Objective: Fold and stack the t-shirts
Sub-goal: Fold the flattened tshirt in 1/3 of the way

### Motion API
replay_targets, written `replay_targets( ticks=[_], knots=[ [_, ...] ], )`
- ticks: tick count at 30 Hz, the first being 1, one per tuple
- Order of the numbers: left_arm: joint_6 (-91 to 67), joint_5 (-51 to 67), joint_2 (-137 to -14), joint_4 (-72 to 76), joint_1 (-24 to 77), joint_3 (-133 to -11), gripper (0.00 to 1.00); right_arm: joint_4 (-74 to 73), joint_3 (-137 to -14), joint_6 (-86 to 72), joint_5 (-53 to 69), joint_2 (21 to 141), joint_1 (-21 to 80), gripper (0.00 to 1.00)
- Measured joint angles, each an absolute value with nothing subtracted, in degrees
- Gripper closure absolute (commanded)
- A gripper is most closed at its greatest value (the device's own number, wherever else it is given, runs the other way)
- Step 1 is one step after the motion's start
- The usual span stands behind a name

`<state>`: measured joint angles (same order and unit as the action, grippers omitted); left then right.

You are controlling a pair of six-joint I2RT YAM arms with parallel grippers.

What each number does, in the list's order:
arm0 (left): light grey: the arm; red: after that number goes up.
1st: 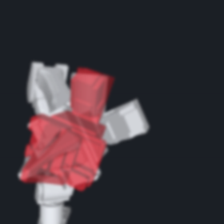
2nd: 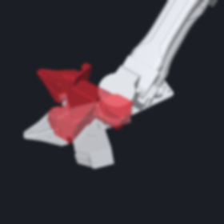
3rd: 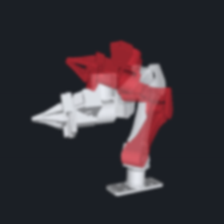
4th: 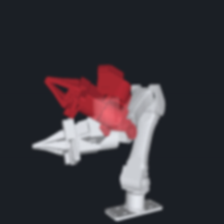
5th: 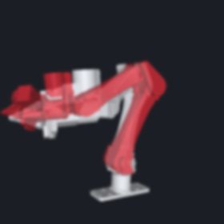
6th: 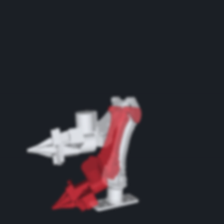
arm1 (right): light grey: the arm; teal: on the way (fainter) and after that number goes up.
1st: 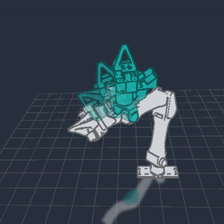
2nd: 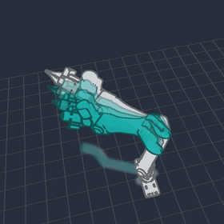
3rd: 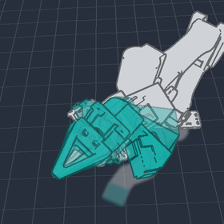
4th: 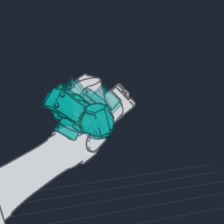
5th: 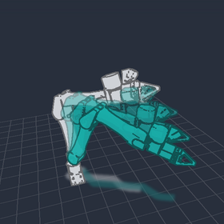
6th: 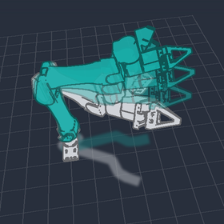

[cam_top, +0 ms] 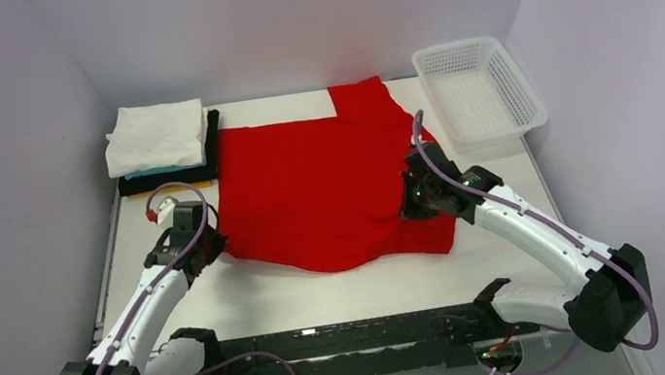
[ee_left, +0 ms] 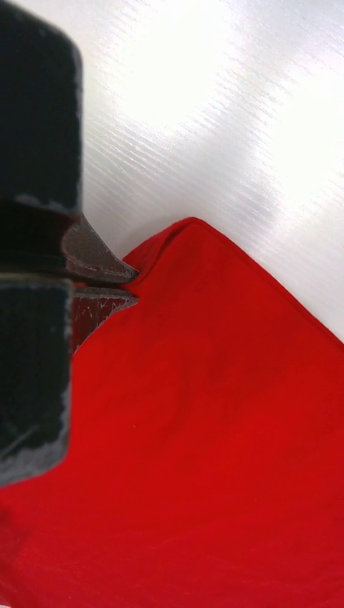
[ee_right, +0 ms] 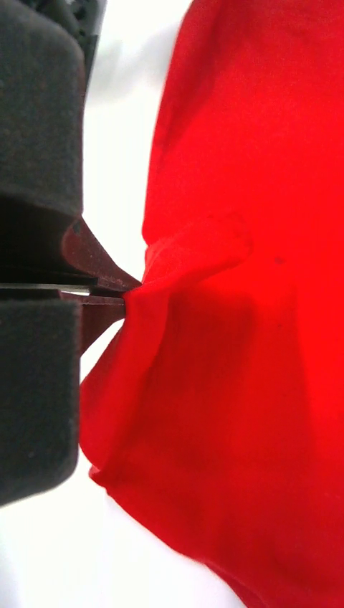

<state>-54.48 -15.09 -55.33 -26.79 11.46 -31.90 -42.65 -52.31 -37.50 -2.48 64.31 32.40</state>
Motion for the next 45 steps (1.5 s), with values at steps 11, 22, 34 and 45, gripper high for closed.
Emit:
replay_targets(
  ticks=[11,22,34,45],
  knots=[
    [-54.59,-13.34,-62.85,-22.72,8.27,-35.48,1.0,-36.77,-58.15,-31.24,-9.04,66.57,29.32,0.99],
    [-54.68,-13.06,-66.67,-20.43,5.52,-38.35,1.0,-28.53,-59.53,-22.13,-9.56,72.01,26.48,1.0],
    [-54.11,-10.87,-78.7,-18.24,3.97,-43.42,0.85,-18.28,-62.26,-13.74,-7.68,83.42,21.52,0.95],
    [-50.26,-8.16,-82.43,-19.35,3.4,-49.95,0.01,-16.67,-79.37,-10.9,-11.75,107.72,15.66,0.05]
  ],
)
